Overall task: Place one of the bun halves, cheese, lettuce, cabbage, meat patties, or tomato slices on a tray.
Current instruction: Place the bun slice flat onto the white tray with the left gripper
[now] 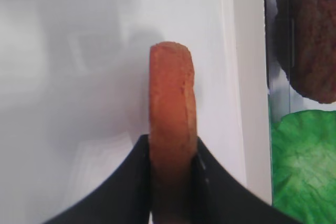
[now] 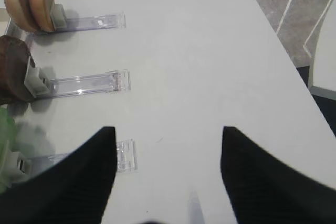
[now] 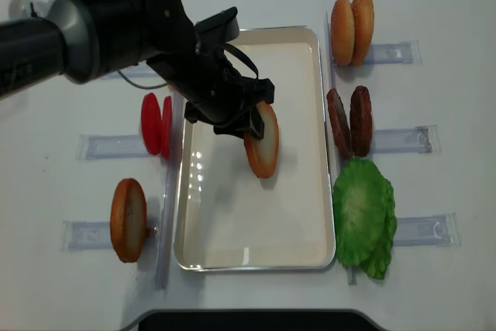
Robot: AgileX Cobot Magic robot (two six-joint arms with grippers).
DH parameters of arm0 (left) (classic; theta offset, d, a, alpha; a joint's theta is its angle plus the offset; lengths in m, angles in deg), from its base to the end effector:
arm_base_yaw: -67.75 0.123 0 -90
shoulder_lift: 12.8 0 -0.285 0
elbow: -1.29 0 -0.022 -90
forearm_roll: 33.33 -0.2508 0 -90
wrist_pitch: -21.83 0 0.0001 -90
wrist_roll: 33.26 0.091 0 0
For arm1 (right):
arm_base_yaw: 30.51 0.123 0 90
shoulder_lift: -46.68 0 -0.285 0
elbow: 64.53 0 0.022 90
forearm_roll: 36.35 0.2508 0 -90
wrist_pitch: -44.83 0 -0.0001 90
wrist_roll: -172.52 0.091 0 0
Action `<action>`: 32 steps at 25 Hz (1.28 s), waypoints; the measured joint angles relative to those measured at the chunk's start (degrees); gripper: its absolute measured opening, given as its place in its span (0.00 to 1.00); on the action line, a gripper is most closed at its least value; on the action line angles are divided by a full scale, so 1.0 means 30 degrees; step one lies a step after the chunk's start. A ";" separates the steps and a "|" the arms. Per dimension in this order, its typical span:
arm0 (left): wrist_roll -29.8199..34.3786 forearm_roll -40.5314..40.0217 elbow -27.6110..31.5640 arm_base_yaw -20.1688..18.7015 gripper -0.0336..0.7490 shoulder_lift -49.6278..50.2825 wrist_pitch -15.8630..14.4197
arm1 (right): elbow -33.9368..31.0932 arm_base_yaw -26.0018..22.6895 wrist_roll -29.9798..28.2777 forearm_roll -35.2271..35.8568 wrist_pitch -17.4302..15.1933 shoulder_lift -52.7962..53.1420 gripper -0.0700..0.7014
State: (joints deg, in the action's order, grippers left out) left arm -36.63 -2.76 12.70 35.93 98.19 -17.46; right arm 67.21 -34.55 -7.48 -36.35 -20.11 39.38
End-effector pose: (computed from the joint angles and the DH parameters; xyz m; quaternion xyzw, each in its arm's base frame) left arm 0.2891 -0.2139 0.1936 0.0645 0.9661 -0.2344 0.0867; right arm -0.0099 0.0007 0.2729 0.0306 0.8677 -0.0175 0.4959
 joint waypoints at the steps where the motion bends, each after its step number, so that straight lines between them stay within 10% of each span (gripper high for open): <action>1: 0.0139 0.0121 0.0000 0.0000 0.22 0.0084 0.0053 | 0.0000 0.0000 0.0000 0.0000 0.0000 0.0000 0.63; 32: 0.0760 0.0611 0.0000 0.0000 0.22 0.0856 0.0912 | 0.0000 0.0000 0.0000 0.0000 0.0000 0.0000 0.63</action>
State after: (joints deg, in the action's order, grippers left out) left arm -34.35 -0.92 12.70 35.93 100.76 -14.73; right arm 67.21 -34.55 -7.48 -36.35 -20.11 39.38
